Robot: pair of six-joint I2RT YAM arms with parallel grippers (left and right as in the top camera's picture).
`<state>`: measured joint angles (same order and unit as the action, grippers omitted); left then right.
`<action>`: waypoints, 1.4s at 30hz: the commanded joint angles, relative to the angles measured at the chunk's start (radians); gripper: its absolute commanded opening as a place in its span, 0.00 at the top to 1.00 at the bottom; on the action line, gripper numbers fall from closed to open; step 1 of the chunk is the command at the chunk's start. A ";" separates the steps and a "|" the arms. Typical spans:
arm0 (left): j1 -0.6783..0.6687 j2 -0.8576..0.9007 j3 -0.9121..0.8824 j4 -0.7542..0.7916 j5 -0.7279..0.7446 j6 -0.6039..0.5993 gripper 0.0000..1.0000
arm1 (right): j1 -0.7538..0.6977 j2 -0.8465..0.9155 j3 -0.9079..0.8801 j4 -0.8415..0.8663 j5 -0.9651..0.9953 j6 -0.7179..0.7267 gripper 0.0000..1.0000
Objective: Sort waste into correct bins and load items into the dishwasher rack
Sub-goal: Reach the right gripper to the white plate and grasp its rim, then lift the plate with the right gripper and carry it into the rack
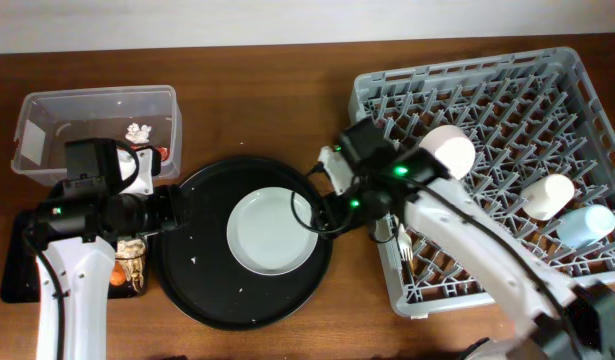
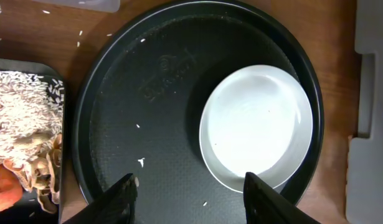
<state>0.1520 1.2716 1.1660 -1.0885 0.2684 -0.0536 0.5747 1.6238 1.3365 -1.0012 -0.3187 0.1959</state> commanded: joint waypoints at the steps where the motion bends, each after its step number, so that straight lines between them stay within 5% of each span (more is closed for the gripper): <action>1: 0.004 -0.002 0.002 0.003 -0.051 -0.013 0.45 | 0.045 0.137 -0.005 0.050 0.012 0.119 0.27; 14: 0.004 -0.002 0.000 0.003 -0.052 -0.013 0.45 | 0.067 0.405 -0.005 0.180 0.065 0.313 0.35; 17: 0.004 -0.002 0.000 0.003 -0.052 -0.013 0.45 | 0.068 0.433 -0.005 0.191 0.062 0.319 0.59; 19: 0.004 -0.002 0.000 0.003 -0.052 -0.013 0.45 | 0.066 0.435 -0.005 0.190 0.063 0.319 0.91; 20: 0.004 -0.002 0.000 0.003 -0.052 -0.013 0.45 | 0.063 0.435 -0.003 0.190 0.069 0.319 0.96; 28: 0.004 -0.002 0.000 0.002 -0.052 -0.013 0.45 | -0.061 0.301 0.125 0.003 0.301 0.297 0.96; 34: 0.004 -0.002 0.000 0.003 -0.051 -0.013 0.45 | -0.236 0.106 0.334 -0.127 0.392 0.057 0.96; 42: 0.003 -0.002 0.000 0.002 -0.048 -0.013 0.44 | -0.497 0.012 0.498 -0.092 0.659 -0.037 0.96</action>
<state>0.1520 1.2716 1.1660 -1.0882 0.2268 -0.0540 0.1486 1.6341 1.8221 -1.1156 0.1520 0.2249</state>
